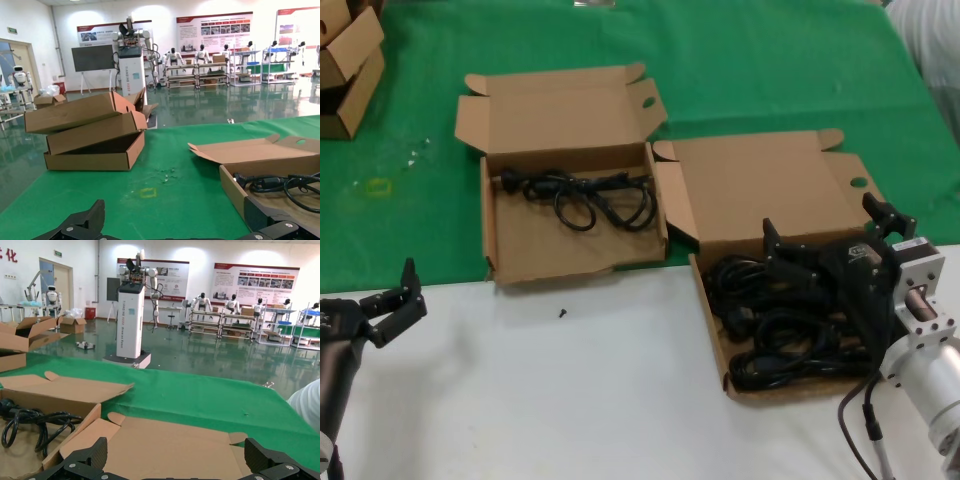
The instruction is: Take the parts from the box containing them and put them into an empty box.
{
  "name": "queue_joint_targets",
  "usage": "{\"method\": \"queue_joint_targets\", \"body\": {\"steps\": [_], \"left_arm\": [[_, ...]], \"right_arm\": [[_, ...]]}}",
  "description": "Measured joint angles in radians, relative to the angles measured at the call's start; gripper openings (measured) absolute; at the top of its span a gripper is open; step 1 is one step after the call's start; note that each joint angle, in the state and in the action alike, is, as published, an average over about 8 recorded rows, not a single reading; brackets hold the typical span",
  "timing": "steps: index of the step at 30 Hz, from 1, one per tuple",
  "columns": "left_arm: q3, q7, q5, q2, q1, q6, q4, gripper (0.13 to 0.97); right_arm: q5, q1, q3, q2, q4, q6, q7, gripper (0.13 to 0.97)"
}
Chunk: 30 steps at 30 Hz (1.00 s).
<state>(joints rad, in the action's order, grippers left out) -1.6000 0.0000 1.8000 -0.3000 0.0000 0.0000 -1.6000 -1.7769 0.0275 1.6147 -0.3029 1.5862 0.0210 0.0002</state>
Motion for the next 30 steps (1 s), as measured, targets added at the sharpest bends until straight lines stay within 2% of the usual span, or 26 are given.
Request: {"method": "queue_joint_targets", "body": {"steps": [30], "left_arm": [[0.0,0.0,0.0,0.0,0.0,0.0,0.0,0.966]], "right_arm": [[0.0,0.0,0.0,0.0,0.0,0.0,0.0,0.966]]}}
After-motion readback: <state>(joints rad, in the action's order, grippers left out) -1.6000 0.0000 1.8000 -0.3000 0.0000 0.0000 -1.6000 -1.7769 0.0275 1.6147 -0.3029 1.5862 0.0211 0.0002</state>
